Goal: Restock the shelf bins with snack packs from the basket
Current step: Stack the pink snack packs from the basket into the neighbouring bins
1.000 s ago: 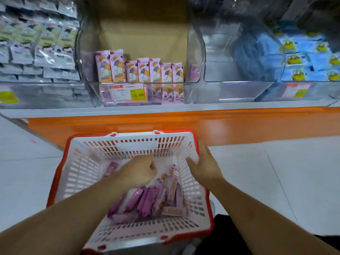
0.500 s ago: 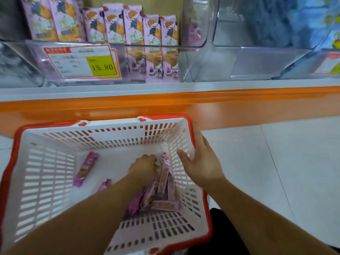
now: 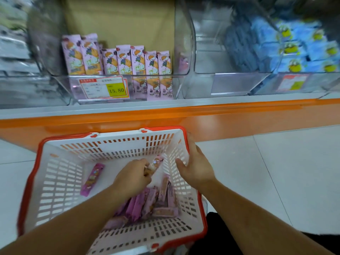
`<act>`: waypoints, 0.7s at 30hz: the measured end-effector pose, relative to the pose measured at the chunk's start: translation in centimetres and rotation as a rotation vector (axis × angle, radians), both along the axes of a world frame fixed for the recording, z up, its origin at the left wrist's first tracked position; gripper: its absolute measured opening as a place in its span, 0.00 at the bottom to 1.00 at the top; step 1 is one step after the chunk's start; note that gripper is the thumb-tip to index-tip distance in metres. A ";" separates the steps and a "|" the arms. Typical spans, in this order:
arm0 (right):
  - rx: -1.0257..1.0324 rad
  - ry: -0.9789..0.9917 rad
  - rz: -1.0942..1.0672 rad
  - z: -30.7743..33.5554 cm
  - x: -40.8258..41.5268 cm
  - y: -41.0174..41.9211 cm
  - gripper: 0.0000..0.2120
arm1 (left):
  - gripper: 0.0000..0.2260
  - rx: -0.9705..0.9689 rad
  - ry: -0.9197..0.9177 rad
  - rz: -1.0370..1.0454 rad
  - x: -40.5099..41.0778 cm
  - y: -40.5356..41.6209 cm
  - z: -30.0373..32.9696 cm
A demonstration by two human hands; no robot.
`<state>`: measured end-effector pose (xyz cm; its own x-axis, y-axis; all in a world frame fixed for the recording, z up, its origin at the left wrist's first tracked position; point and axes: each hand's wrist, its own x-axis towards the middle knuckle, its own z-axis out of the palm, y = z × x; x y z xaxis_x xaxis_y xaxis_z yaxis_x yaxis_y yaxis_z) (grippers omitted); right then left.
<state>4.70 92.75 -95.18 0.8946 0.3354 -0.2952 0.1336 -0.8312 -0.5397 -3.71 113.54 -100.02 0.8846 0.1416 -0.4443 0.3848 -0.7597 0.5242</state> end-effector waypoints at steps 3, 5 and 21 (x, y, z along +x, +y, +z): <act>-0.041 0.070 -0.032 1.8 -0.5 0.2 0.45 | 0.05 -0.063 -0.055 0.013 -0.6 0.5 5.4; -0.159 0.056 -0.042 3.0 -0.6 0.3 0.43 | 0.08 -0.075 -0.124 0.009 -0.9 0.9 9.1; 0.577 0.057 0.061 26.5 0.7 9.7 0.13 | 0.13 0.035 -0.649 0.047 -2.0 5.1 28.9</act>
